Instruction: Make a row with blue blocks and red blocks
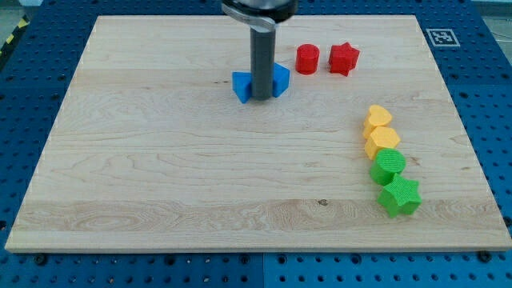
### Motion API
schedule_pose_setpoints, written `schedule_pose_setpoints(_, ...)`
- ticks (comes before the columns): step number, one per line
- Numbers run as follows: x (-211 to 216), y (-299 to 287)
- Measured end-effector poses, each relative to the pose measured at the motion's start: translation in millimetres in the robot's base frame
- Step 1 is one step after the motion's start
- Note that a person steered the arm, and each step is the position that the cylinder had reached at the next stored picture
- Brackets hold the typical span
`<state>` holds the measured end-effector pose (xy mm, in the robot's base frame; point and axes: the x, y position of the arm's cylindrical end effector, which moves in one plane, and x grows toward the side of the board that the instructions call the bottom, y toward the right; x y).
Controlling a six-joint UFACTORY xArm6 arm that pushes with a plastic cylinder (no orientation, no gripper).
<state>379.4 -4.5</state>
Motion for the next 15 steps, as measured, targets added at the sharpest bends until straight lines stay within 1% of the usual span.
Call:
schedule_pose_setpoints(1,-11,-11)
schedule_pose_setpoints(2,-8,-11)
schedule_pose_setpoints(4,32,8)
schedule_pose_setpoints(5,24,43)
schedule_pose_setpoints(6,19,45)
schedule_pose_setpoints(7,18,34)
schedule_pose_setpoints(9,-15,-4)
schedule_pose_setpoints(10,-28,-14)
schedule_pose_setpoints(11,-27,-3)
schedule_pose_setpoints(12,-15,18)
schedule_pose_setpoints(13,12,21)
schedule_pose_setpoints(14,20,34)
schedule_pose_setpoints(15,3,52)
